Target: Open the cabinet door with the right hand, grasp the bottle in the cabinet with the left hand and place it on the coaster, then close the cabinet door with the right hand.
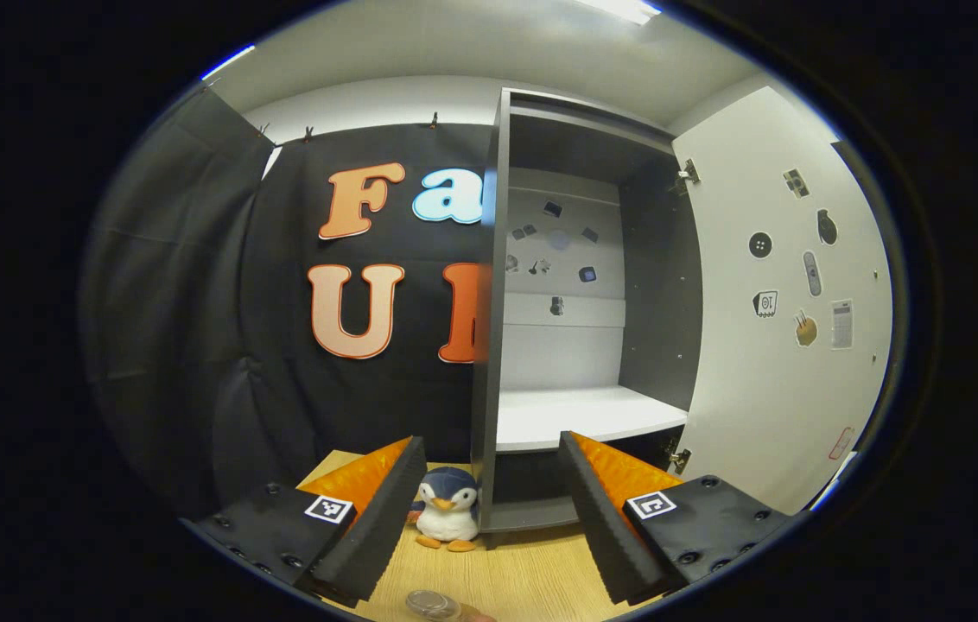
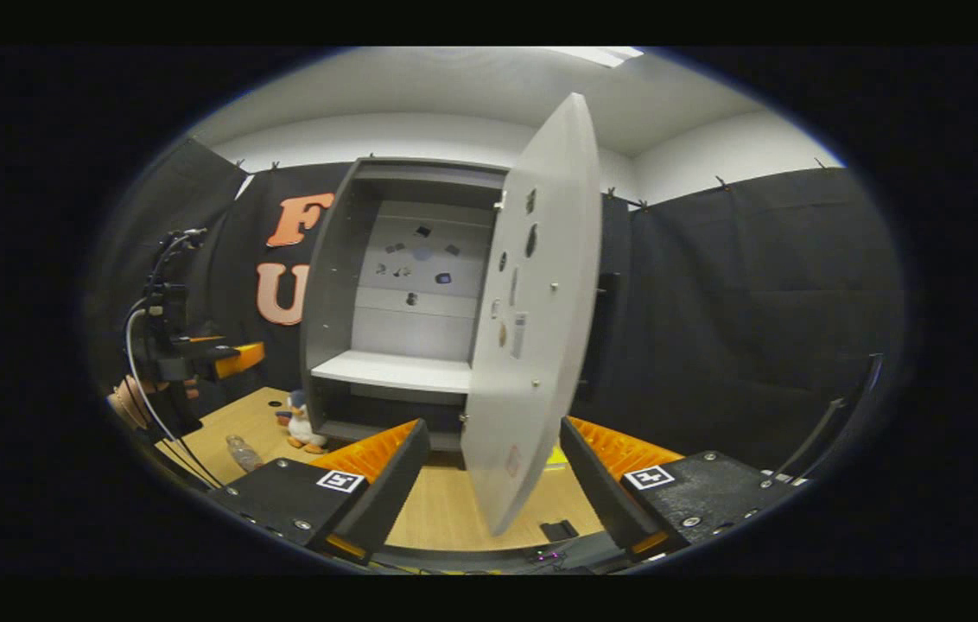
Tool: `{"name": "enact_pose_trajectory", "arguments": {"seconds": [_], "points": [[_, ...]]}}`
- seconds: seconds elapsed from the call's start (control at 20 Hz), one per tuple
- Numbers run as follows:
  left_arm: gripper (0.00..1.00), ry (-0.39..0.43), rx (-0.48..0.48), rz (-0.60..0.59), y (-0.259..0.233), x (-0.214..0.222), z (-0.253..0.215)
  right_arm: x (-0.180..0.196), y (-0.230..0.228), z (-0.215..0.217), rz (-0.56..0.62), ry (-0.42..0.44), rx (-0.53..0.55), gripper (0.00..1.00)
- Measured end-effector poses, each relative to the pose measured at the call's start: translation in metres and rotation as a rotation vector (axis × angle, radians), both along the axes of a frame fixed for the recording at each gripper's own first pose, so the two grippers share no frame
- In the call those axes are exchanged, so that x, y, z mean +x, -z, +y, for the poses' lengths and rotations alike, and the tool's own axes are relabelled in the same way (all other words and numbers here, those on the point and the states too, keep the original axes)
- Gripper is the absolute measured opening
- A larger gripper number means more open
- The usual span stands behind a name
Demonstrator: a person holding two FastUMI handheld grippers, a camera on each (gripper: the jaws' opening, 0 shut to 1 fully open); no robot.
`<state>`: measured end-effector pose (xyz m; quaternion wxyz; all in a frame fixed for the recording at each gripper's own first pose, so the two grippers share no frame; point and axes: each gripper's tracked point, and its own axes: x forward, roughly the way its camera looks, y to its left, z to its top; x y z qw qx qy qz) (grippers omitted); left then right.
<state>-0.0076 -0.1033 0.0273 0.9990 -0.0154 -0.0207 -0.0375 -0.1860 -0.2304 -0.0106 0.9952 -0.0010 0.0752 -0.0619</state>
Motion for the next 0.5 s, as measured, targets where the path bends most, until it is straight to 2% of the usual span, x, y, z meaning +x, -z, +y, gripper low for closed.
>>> {"name": "enact_pose_trajectory", "arguments": {"seconds": [0.3, 0.35, 0.45, 0.5], "points": [[0.99, -0.037, -0.011, -0.020, -0.022, -0.013, -0.013, -0.001, 0.013, -0.109, 0.032, 0.199, -0.029, 0.94], [0.98, -0.045, -0.019, -0.016, -0.025, -0.015, -0.014, 0.004, 0.015, -0.125, 0.035, 0.225, -0.036, 0.99], [0.98, -0.062, -0.038, -0.008, -0.027, -0.018, -0.013, 0.015, 0.022, -0.145, 0.044, 0.238, -0.021, 0.89], [0.99, -0.072, -0.044, -0.003, -0.026, -0.020, -0.011, 0.022, 0.025, -0.143, 0.040, 0.216, 0.001, 0.94]]}}
